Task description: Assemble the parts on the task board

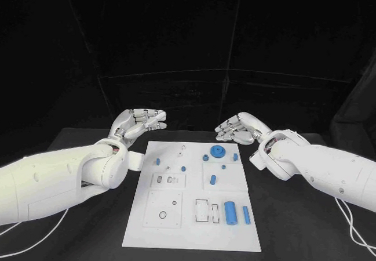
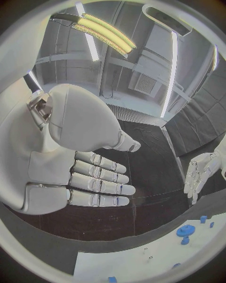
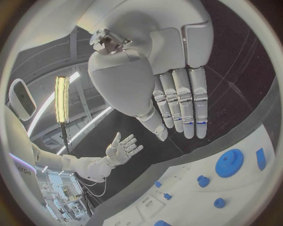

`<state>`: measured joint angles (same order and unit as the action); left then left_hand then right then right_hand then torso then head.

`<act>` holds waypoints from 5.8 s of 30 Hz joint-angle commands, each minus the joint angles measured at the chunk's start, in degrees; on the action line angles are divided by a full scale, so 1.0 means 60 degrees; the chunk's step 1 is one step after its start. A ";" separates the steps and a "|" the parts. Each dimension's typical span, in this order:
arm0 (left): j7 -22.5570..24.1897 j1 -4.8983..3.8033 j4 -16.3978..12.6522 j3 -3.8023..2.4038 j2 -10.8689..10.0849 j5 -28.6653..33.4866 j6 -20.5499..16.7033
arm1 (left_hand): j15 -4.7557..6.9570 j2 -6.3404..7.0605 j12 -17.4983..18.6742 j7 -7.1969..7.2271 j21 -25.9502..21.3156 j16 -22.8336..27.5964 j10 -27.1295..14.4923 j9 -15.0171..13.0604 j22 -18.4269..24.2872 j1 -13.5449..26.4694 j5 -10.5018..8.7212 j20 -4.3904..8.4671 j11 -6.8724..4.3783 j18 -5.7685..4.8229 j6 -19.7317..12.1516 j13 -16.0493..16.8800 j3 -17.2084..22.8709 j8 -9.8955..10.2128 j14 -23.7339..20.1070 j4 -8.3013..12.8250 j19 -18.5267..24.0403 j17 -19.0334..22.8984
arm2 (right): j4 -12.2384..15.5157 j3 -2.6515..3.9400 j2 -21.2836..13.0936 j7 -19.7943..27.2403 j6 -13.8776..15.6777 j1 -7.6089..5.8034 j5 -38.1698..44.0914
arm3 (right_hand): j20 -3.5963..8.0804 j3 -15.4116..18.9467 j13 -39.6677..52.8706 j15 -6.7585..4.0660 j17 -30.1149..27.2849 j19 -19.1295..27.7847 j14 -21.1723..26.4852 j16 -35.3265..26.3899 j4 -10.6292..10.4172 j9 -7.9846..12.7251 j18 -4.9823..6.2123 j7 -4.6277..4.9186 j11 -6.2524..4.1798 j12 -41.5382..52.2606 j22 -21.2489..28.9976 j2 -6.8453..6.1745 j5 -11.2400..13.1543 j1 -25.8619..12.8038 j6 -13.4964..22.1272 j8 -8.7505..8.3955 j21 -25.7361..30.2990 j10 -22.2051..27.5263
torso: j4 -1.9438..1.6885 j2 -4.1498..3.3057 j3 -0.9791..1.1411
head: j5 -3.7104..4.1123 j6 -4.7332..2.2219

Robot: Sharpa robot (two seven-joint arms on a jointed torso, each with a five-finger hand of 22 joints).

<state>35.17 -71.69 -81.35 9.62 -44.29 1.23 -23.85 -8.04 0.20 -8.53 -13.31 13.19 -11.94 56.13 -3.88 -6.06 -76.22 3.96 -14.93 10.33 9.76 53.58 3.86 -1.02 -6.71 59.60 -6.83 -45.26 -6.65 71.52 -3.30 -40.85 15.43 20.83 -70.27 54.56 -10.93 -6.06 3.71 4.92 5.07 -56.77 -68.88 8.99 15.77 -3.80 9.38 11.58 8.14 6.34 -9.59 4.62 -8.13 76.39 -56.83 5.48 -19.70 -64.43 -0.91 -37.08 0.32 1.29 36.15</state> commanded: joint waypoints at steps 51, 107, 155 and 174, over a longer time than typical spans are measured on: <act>-0.0223 -0.0028 -0.1564 -0.0006 -0.0651 -0.0178 0.0583 | 0.0174 -0.0342 0.0175 0.0044 0.0118 -0.0101 0.0609 0.0020 0.0097 -0.0110 -0.0183 0.0211 -0.0092 0.0128 0.0483 0.0018 -0.0332 0.0263 0.0797 0.0731 -0.1018 -0.0273 | 0.0167 0.0014 0.0776 -0.3069 -0.2006 -0.0353 0.6161 | 0.0744 -0.0981 0.0007 -0.0755 0.7514 -0.2241 -0.2736 0.8920 -0.0002 -0.0004 -0.0405 -0.0345 -0.0440 -0.0393 -0.7477 -0.0314 0.0254 -0.0507 -0.0242 -0.0280 -0.8599 -0.0351 | -0.0323 -0.0999 -0.0154 | 0.0272 0.0065; -0.0312 -0.0041 -0.1542 -0.0007 -0.0702 0.0319 0.0833 | 0.0135 -0.0483 0.0237 0.0027 0.0027 -0.0006 0.0582 0.0024 0.0154 -0.0166 -0.0180 0.0182 -0.0069 0.0118 0.0475 0.0008 -0.0341 0.0323 0.0651 0.0863 -0.0973 -0.0286 | -0.1257 0.0064 0.2418 -0.3047 0.0311 -0.0358 0.5361 | 0.0789 -0.2841 0.0004 -0.0804 0.8254 -0.2589 -0.2669 0.9981 -0.0171 -0.0010 -0.0566 -0.0391 -0.0518 -0.0411 -0.8589 -0.0269 0.0876 -0.0419 -0.0851 -0.0285 -0.9475 -0.0774 | -0.0399 -0.1127 -0.0144 | 0.0218 0.0069; -0.0386 -0.0062 -0.1400 -0.0007 -0.0589 0.0320 0.0919 | 0.0131 -0.0494 0.0248 0.0022 0.0013 0.0003 0.0575 0.0025 0.0163 -0.0170 -0.0181 0.0178 -0.0064 0.0119 0.0469 0.0006 -0.0350 0.0335 0.0640 0.0886 -0.0966 -0.0292 | -0.1774 0.0062 0.2993 -0.3360 0.0366 -0.0358 0.5543 | 0.0484 -0.2977 -0.0018 -0.0481 0.7177 -0.1800 -0.2312 0.9440 -0.0628 0.0031 -0.0358 -0.0071 -0.0126 -0.0401 -0.7565 -0.1221 0.0876 -0.0698 0.0480 -0.0342 -0.8947 0.0863 | -0.0384 -0.1162 -0.0119 | 0.0183 0.0112; -0.0413 -0.0061 -0.1390 -0.0004 -0.0730 0.0320 0.1033 | 0.0129 -0.0503 0.0255 0.0023 0.0005 0.0007 0.0571 0.0025 0.0168 -0.0177 -0.0180 0.0175 -0.0063 0.0120 0.0466 0.0006 -0.0353 0.0343 0.0635 0.0904 -0.0963 -0.0296 | 0.0993 0.0356 0.0043 -0.4230 -0.0113 -0.0369 0.3631 | 0.0997 -0.1844 0.1431 -0.1089 0.8859 -0.2817 -0.2758 1.0748 -0.1914 -0.0013 -0.0640 -0.0601 -0.0903 0.2370 -0.9024 -0.1949 -0.0207 -0.1546 0.0256 -0.0264 -0.9771 -0.2387 | -0.0136 -0.1117 -0.0054 | 0.0166 0.0008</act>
<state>32.52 -71.96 -89.63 9.64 -48.61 3.17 -18.83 -7.28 -2.36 -7.33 -12.99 13.59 -12.15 59.38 -3.76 -5.14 -77.26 3.15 -13.64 9.73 9.72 56.09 3.93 -3.07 -4.90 63.78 -1.78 -51.02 -8.36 77.10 -1.21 -40.46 -7.52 22.17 -72.36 80.67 -5.11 -17.72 11.80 -1.27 57.93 -73.63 -83.94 73.25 5.00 -3.92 6.66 8.27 2.86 19.87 -63.59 -6.89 -8.01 67.97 -55.34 4.15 -78.06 -78.50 -2.04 -43.89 -0.13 2.42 36.26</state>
